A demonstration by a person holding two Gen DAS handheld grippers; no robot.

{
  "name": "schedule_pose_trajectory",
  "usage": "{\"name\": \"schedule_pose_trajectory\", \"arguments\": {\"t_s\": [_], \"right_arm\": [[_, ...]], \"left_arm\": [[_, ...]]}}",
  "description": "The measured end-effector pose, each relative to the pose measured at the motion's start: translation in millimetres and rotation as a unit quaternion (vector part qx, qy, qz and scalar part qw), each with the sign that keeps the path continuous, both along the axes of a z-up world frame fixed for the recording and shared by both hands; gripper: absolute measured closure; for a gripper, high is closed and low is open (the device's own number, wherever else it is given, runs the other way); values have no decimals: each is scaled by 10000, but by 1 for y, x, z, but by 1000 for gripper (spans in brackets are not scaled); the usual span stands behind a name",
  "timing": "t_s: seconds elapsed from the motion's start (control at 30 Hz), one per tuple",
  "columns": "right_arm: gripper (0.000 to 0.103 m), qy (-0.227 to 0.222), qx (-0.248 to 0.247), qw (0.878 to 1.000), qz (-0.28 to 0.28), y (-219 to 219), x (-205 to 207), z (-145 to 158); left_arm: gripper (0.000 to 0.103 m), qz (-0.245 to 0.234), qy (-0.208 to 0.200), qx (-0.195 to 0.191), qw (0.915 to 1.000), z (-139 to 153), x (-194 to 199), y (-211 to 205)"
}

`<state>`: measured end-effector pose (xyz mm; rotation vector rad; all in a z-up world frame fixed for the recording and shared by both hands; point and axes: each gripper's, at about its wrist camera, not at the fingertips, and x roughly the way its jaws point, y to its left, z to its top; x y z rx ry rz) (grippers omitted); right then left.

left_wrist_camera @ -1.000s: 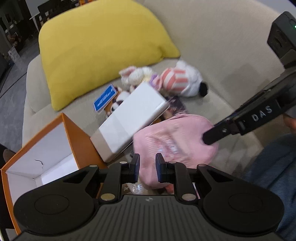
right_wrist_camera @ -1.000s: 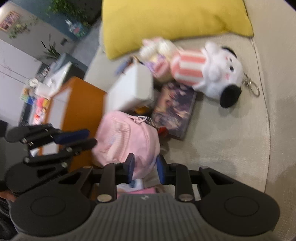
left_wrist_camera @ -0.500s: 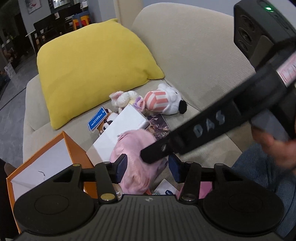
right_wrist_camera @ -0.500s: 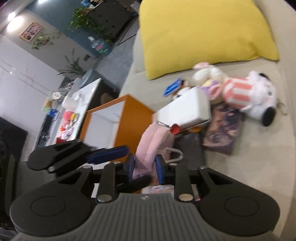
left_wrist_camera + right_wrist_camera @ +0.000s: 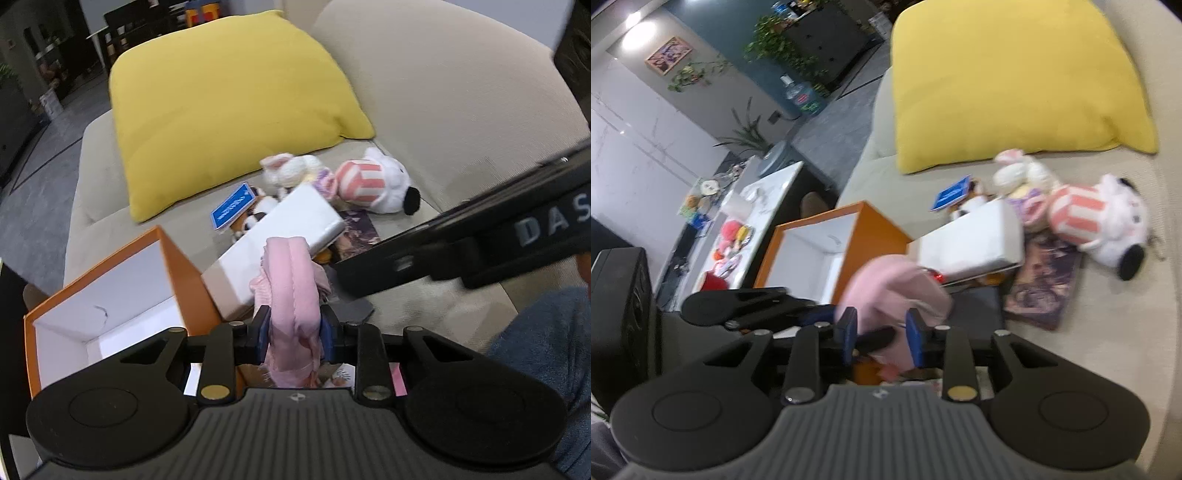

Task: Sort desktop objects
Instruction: 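Lift the pink backpack with the left gripper while the right gripper grasps the dark grey case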

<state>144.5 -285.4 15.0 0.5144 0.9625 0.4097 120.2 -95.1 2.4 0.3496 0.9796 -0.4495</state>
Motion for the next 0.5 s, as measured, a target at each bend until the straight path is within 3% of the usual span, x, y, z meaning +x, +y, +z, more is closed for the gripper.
{"name": "schedule_pose_trajectory", "arguments": {"t_s": [0.2, 0.5], "right_arm": [[56, 548, -622, 9964, -148, -10, 8, -34], [46, 1747, -510, 9832, -115, -23, 56, -110]], "left_arm": [[75, 223, 117, -145, 9996, 3, 5, 17], [77, 398, 131, -407, 9983, 4, 16, 30]]}}
